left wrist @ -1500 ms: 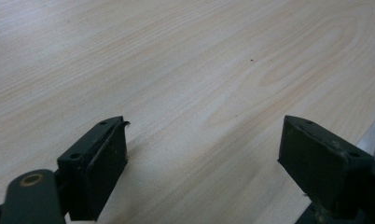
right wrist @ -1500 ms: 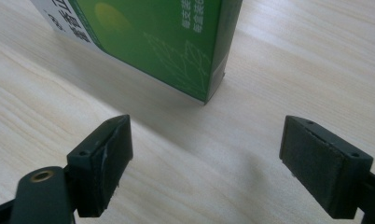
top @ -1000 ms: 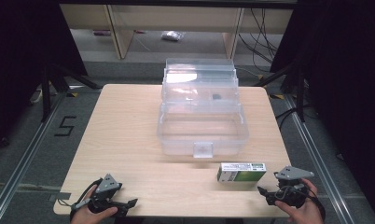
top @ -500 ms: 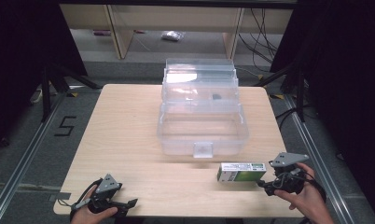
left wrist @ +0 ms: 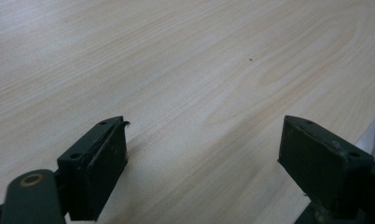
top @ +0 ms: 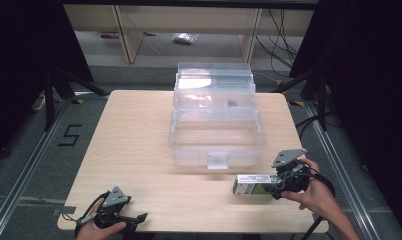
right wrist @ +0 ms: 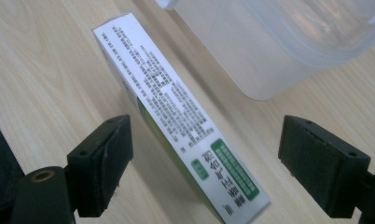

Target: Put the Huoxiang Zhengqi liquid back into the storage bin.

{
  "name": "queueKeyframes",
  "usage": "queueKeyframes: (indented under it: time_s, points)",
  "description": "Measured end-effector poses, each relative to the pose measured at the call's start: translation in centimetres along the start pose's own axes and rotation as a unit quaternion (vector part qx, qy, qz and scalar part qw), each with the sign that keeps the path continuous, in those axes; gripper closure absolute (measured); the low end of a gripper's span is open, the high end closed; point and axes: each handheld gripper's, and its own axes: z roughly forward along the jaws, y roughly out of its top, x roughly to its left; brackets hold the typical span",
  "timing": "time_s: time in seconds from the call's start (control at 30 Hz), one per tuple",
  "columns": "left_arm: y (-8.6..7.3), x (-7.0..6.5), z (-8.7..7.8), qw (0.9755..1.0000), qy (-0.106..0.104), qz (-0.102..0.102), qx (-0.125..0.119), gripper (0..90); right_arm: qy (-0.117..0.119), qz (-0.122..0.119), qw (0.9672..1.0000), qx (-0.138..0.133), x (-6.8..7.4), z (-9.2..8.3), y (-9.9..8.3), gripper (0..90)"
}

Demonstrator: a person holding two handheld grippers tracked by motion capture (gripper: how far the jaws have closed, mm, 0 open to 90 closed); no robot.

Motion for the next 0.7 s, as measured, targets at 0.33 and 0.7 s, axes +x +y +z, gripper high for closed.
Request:
queueKeyframes:
  time_s: [0.33,0.7]
  points:
    - [0.0,-0.1,0.1,0.9999,0.001,-0.008,-0.009,14.8,0.021,-0.032,0.9987,0.034,0.1,1.7,1.2,18.6]
    - [-0.1,0.0,0.0,1.0000,-0.001,-0.003,-0.008,14.8,0.040,-0.073,0.9908,0.107,0.6,4.0,2.6,23.2]
